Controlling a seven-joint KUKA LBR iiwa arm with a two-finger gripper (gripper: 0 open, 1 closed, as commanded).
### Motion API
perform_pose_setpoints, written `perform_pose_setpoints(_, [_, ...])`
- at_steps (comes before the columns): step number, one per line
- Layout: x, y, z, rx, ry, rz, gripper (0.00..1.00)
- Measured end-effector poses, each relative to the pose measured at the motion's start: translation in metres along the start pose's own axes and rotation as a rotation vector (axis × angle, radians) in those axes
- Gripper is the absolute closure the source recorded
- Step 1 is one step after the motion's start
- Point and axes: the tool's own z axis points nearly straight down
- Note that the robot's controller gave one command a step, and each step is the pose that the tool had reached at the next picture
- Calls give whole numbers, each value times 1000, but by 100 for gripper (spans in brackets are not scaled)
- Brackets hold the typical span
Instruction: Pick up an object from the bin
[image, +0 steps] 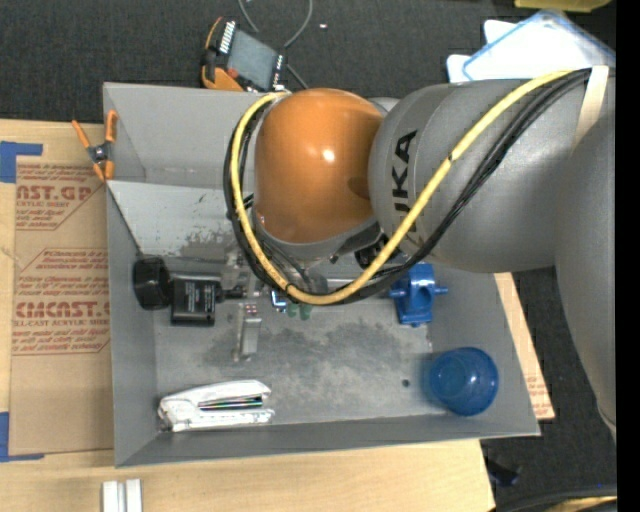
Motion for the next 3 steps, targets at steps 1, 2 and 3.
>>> perform_pose_setpoints(1, [-2,-1,-4,-1,-7,2,0])
perform_pose_setpoints(2, [-51,-17,141,-5,-12,110,0])
perform_pose_setpoints(3, [-52,-5,70,-6,-22,55,0])
